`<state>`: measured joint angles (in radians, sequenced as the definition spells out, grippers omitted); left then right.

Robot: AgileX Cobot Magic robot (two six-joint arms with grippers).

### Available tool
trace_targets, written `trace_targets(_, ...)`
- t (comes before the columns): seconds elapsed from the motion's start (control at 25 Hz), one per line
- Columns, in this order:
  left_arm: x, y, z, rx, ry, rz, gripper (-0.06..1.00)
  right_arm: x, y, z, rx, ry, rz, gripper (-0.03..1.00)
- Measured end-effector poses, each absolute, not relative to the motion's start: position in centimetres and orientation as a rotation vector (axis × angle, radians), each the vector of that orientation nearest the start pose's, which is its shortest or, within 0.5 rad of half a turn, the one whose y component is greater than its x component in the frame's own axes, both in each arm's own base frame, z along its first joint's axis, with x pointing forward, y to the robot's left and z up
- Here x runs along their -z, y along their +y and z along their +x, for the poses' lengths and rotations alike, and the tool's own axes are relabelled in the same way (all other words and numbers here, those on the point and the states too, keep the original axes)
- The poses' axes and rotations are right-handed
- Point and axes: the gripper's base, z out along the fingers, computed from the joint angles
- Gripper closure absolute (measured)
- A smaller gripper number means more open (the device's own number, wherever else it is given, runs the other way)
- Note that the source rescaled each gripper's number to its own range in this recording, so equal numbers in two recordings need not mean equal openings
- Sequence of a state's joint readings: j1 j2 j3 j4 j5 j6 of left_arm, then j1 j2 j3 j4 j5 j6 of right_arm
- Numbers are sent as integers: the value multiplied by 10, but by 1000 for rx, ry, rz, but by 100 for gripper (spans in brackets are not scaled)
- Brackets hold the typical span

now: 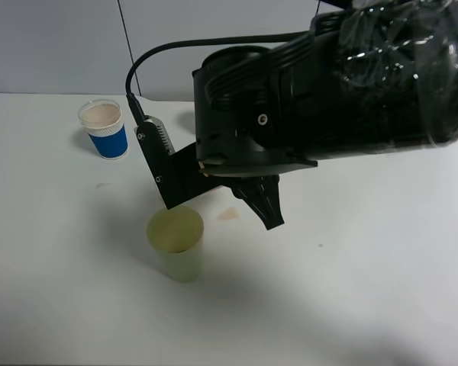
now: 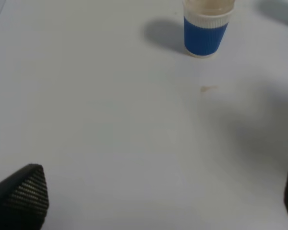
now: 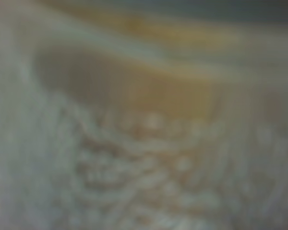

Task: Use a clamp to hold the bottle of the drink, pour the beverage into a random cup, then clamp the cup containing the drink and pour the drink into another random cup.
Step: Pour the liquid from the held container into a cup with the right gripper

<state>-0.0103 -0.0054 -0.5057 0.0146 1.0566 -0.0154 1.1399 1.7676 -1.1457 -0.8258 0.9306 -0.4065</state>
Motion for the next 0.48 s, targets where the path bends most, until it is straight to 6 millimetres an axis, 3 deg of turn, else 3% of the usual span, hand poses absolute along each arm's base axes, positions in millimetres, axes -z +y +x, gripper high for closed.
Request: trace_targets(0.48, -279, 1, -6, -1, 2029, -6, -6, -213, 286, 188, 902, 1360, -2354, 97)
